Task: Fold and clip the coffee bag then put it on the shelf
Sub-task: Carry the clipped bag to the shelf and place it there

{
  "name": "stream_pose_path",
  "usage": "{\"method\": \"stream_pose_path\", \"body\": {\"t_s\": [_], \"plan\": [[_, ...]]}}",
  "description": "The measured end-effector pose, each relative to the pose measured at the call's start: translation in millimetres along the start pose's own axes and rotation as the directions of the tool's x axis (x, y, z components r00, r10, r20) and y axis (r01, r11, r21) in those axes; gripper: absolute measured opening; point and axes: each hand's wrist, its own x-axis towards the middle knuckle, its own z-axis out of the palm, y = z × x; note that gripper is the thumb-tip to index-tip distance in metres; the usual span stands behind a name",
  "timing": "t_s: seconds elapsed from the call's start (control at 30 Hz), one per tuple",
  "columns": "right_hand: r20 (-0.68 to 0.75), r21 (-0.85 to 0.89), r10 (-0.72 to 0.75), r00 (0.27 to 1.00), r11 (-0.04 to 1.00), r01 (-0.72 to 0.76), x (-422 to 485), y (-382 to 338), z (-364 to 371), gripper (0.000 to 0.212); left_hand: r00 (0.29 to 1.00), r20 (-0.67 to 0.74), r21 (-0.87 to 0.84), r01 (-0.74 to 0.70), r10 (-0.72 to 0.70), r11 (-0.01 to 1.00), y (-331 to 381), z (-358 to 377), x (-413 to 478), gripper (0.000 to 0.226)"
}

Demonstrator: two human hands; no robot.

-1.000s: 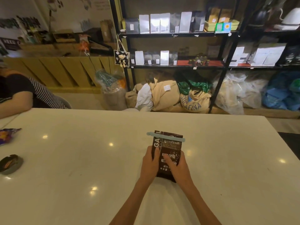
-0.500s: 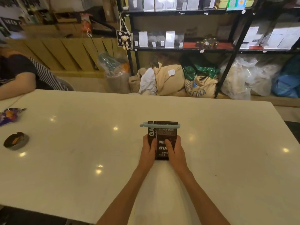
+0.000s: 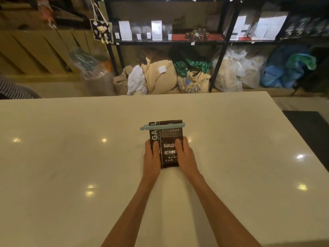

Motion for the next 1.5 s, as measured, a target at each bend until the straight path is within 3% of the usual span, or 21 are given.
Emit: {"method": "stream_pose_path", "body": {"t_s": [0.13,0.37,0.57,0.77,0.93,1.17,1.3,1.4,1.5], "plan": [[-0.02,0.051,-0.002,1.0,0.999,0.003,-1,2,0,0.036,1.0,-0.008,-0.043,-0.017,0.017,0.999,0,-1,2,0.032],[-0.107,0.207,0.085,0.991,0.976,-0.061,-43,-3,-11,0.038,0.995,0.035,-0.083,0.096,-0.094,0.992,13,2,-20,0.024],[-0.37,0.346,0.2,0.907,0.936,-0.065,-119,27,-90,0.034,0.948,0.288,-0.076,0.166,-0.138,0.983,18,78,-100,0.026],[-0.667,0.438,0.36,0.653,0.898,-0.048,-219,62,-238,0.035,0.747,0.644,0.015,0.207,-0.168,0.978,32,227,-205,0.027],[-0.813,0.436,0.389,0.434,0.9,0.009,-309,94,-369,0.03,0.545,0.819,0.084,0.198,-0.181,0.977,44,356,-312,0.026],[-0.879,0.409,0.38,0.289,0.911,0.047,-418,125,-526,0.03,0.337,0.928,0.117,0.147,-0.161,0.982,62,503,-445,0.03],[-0.884,0.432,0.41,0.224,0.9,0.06,-447,133,-584,0.027,0.295,0.941,0.122,0.152,-0.163,0.981,76,556,-489,0.029],[-0.886,0.436,0.414,0.21,0.897,0.069,-455,142,-627,0.028,0.236,0.955,0.147,0.142,-0.178,0.979,82,601,-506,0.029],[-0.882,0.451,0.427,0.199,0.887,0.096,-449,154,-668,0.029,0.23,0.952,0.169,0.151,-0.201,0.974,84,646,-512,0.026]]}}
